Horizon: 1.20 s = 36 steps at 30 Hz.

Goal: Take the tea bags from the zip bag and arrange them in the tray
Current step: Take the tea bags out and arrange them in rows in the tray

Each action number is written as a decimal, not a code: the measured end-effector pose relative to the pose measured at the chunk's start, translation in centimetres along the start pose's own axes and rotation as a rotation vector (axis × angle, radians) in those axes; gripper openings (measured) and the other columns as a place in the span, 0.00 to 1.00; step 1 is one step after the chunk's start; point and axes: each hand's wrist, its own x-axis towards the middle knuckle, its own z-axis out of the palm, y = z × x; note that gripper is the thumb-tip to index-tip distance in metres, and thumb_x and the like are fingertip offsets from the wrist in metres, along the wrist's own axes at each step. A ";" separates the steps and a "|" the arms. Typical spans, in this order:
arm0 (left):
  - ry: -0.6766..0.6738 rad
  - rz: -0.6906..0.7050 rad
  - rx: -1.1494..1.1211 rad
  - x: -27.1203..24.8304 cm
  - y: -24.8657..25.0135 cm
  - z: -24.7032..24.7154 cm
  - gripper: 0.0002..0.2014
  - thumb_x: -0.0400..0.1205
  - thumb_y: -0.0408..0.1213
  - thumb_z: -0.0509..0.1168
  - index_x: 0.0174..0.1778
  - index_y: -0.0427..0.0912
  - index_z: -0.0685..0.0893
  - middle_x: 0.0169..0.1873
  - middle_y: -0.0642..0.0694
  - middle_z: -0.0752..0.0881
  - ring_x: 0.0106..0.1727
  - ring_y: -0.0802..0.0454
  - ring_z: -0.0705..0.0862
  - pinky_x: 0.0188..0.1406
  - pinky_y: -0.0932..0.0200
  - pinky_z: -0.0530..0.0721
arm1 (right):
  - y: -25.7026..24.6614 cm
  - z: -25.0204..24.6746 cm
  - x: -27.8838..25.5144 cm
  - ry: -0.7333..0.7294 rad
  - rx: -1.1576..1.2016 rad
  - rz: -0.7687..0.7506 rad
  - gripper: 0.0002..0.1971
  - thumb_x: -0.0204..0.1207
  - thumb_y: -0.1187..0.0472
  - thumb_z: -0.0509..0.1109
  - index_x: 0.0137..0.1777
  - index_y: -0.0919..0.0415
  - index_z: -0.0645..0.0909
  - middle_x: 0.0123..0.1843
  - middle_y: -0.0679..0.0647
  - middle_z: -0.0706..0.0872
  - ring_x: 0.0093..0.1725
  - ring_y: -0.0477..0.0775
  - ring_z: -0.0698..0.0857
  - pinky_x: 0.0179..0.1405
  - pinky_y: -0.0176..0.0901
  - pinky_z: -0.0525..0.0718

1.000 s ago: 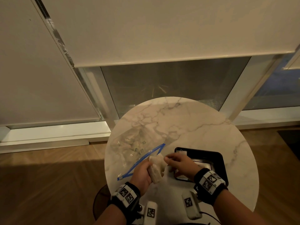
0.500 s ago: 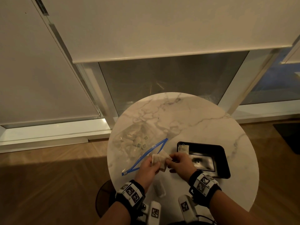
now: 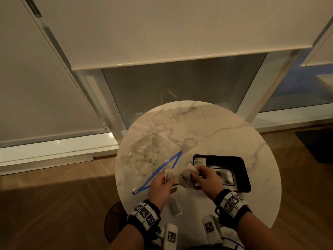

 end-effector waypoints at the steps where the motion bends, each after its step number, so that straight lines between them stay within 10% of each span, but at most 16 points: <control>1: -0.002 0.001 -0.011 0.0 0.0 0.2 0.08 0.87 0.30 0.63 0.56 0.40 0.87 0.53 0.40 0.90 0.53 0.45 0.91 0.52 0.50 0.91 | 0.2 -0.4 0.1 0.013 0.026 0.009 0.02 0.81 0.67 0.69 0.48 0.65 0.82 0.42 0.69 0.86 0.37 0.60 0.85 0.42 0.68 0.89; 9: -0.127 -0.011 0.019 -0.4 -0.2 1.4 0.07 0.85 0.37 0.67 0.57 0.44 0.88 0.51 0.43 0.91 0.54 0.45 0.90 0.48 0.55 0.89 | 0.1 -1.4 -0.6 -0.089 0.089 0.023 0.03 0.81 0.66 0.69 0.51 0.66 0.82 0.43 0.65 0.89 0.39 0.56 0.88 0.40 0.50 0.90; 21: 0.070 0.010 -0.034 0.8 -0.4 2.6 0.05 0.85 0.33 0.68 0.54 0.43 0.88 0.52 0.41 0.89 0.54 0.43 0.88 0.47 0.54 0.90 | 2.6 -7.2 2.6 0.171 0.068 0.090 0.04 0.86 0.63 0.61 0.49 0.58 0.76 0.48 0.66 0.86 0.44 0.72 0.88 0.36 0.61 0.90; 36: 0.124 -0.035 -0.003 2.8 -0.4 3.9 0.07 0.85 0.36 0.68 0.57 0.42 0.86 0.54 0.41 0.88 0.55 0.43 0.88 0.45 0.59 0.91 | 5.5 -6.9 6.9 -0.115 -0.395 0.120 0.04 0.77 0.64 0.74 0.48 0.56 0.81 0.43 0.50 0.87 0.44 0.48 0.86 0.41 0.32 0.81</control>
